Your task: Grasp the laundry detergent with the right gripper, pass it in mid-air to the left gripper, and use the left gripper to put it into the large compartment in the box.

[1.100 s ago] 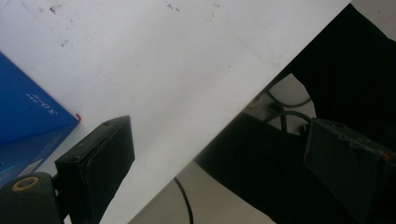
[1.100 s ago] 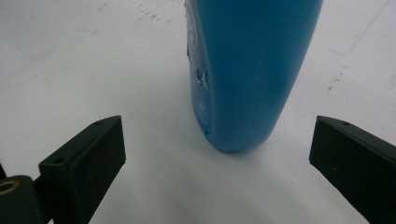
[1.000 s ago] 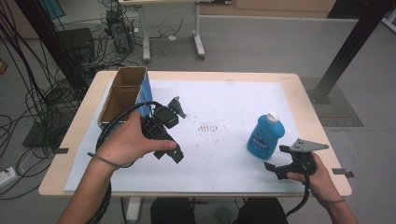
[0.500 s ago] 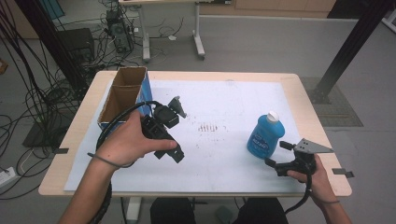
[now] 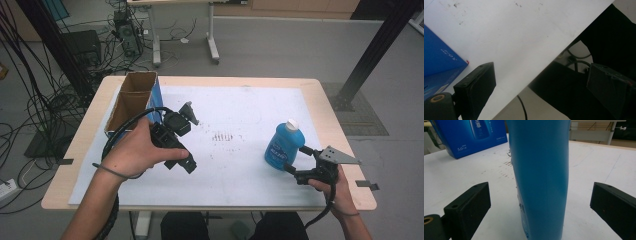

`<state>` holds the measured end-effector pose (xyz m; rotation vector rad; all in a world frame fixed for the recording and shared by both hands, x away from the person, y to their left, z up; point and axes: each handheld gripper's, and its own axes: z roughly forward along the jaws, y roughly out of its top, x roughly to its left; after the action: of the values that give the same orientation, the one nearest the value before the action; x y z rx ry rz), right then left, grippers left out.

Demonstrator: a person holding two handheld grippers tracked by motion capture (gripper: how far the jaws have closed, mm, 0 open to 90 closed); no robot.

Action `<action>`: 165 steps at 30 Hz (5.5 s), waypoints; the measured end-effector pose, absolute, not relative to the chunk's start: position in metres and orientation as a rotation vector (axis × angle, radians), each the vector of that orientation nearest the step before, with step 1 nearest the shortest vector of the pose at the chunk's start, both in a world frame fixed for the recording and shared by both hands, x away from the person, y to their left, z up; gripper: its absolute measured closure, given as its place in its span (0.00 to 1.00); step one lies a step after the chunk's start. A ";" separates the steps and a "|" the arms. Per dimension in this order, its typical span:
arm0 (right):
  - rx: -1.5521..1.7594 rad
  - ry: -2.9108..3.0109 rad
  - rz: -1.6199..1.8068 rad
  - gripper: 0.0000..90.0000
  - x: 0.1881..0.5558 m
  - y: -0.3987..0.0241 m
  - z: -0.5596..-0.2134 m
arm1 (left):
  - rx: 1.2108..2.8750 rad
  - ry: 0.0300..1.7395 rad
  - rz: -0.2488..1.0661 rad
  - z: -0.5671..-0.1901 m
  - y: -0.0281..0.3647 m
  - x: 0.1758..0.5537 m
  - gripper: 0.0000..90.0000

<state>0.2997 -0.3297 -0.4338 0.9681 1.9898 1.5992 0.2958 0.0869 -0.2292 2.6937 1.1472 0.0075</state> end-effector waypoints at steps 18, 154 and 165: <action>0.959 1.986 1.598 0.03 0.300 -0.327 -0.432 | 2.715 1.130 0.014 -0.226 0.086 0.296 0.10; 0.911 1.981 1.656 0.11 0.329 -0.302 -0.437 | 2.723 1.133 0.005 -0.228 0.089 0.299 0.10; 0.874 1.998 1.632 0.24 0.331 -0.299 -0.437 | 2.717 1.136 0.005 -0.228 0.091 0.299 0.10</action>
<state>0.3315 -0.2994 -0.4367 0.8738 1.9980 1.6319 0.2993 0.0909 -0.2277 2.7169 1.1358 0.0048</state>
